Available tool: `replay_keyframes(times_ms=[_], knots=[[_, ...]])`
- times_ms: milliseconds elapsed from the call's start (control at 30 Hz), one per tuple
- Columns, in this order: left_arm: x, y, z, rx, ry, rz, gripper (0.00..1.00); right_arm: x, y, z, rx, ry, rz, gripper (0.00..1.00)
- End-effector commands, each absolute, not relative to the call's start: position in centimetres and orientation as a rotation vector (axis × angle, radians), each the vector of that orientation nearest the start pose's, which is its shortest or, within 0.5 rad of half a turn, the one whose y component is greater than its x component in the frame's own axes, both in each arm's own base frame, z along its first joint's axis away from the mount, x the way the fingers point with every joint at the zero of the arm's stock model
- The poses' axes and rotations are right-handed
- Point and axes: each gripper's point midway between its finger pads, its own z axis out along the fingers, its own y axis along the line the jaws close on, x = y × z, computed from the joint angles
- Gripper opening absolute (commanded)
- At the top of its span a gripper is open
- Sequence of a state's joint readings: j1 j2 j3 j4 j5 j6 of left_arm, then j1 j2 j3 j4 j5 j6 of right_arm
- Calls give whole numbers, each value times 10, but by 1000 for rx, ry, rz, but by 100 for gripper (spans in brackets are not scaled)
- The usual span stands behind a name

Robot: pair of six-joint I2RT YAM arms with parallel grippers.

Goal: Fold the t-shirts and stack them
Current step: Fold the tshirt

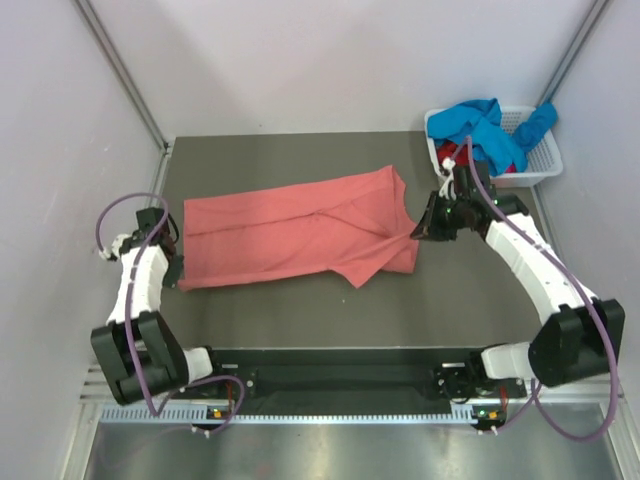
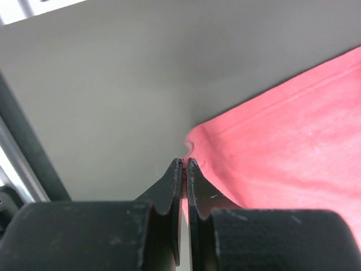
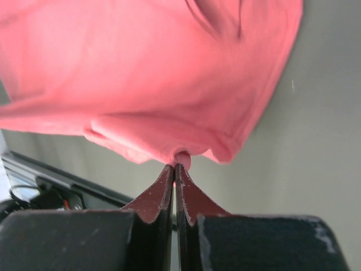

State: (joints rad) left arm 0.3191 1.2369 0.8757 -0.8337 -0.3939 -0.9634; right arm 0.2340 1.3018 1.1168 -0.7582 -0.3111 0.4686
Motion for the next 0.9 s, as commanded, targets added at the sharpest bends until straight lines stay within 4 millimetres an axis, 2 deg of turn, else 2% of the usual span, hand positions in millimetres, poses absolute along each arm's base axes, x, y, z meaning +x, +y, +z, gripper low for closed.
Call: replay_keyframes(times_ms=[0,67,300,333,400,533,600,867], knots=[[253,116,94,-1607,2113,318,0,322,140,202,151,2482,681,0],[265,114,87,-1588,2159,297,0,334,141,200,159,2490,681,0],[306,111,78,-1522,2235,228,0,378,140,214,174,2431,705,0],[309,110,72,-1519,2258,227,0,383,140,209,178,2444,706,0],[319,109,73,-1508,2267,200,0,392,140,214,180,2429,709,0],[330,107,64,-1502,2302,192,0,409,139,211,198,2426,704,0],[336,109,66,-1493,2301,191,0,417,141,213,192,2414,718,0],[361,121,79,-1470,2254,207,0,444,146,199,187,2435,728,0]])
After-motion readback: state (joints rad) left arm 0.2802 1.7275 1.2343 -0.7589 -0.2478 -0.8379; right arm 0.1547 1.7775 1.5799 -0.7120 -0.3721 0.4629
